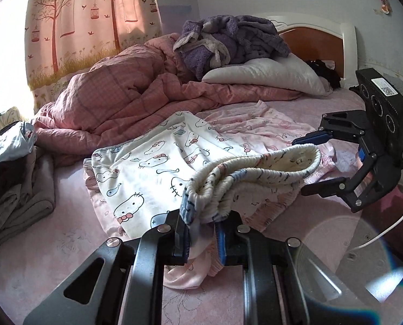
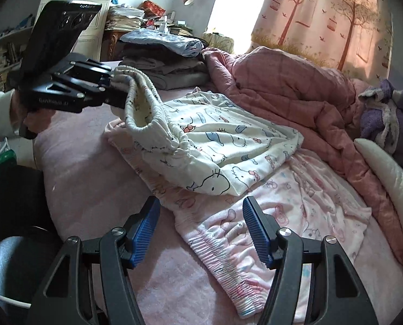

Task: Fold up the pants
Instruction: 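Grasp the cuff end with the right tool beside the left tool and lift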

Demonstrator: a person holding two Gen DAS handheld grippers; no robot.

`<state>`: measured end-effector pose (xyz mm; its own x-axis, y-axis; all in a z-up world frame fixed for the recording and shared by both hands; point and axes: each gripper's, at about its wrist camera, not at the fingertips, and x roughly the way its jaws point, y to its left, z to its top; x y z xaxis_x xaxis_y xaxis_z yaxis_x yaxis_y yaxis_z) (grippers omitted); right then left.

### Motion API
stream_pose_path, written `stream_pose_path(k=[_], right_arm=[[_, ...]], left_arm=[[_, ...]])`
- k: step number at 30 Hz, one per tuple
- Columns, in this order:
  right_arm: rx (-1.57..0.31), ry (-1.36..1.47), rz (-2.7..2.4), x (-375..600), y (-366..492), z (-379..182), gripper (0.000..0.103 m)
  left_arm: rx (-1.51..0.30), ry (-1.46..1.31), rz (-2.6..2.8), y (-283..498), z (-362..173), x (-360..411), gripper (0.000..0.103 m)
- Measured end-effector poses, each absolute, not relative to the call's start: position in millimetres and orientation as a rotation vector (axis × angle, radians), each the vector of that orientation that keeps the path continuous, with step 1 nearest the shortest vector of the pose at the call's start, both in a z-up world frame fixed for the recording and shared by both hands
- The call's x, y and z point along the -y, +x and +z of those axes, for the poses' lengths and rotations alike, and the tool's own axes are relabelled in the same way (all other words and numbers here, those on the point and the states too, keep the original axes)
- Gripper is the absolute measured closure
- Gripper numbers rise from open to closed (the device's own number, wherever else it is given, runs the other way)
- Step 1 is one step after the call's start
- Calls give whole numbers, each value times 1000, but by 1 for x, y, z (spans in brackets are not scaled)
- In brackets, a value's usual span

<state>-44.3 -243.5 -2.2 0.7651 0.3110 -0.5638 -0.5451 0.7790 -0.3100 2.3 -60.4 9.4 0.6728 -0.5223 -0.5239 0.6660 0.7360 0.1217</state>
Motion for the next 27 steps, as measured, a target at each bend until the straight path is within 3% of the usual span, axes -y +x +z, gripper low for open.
stream_pose_path(k=[9, 10, 11, 13, 19, 24, 25, 27], right_arm=[[-441, -498, 468, 213, -11, 11, 38], [-462, -469, 491, 213, -5, 12, 44], [-480, -440, 507, 213, 1, 14, 61], [-543, -378, 516, 214, 17, 17, 81], [-611, -200, 442, 219, 66, 25, 87], [-661, -178, 376, 213, 102, 18, 88], [-678, -174, 364, 212, 109, 14, 88], [-722, -156, 342, 214, 123, 5, 87]], left_arm=[[-515, 326, -630, 26, 11, 61, 88], [-518, 332, -625, 30, 10, 62, 88], [-524, 330, -625, 36, 10, 62, 88], [-550, 306, -618, 52, 10, 63, 88], [-625, 191, -622, 99, 7, 58, 88], [-737, 249, -529, 135, -17, 72, 84], [-767, 226, -526, 141, -22, 70, 82], [-788, 170, -517, 146, -24, 62, 66]])
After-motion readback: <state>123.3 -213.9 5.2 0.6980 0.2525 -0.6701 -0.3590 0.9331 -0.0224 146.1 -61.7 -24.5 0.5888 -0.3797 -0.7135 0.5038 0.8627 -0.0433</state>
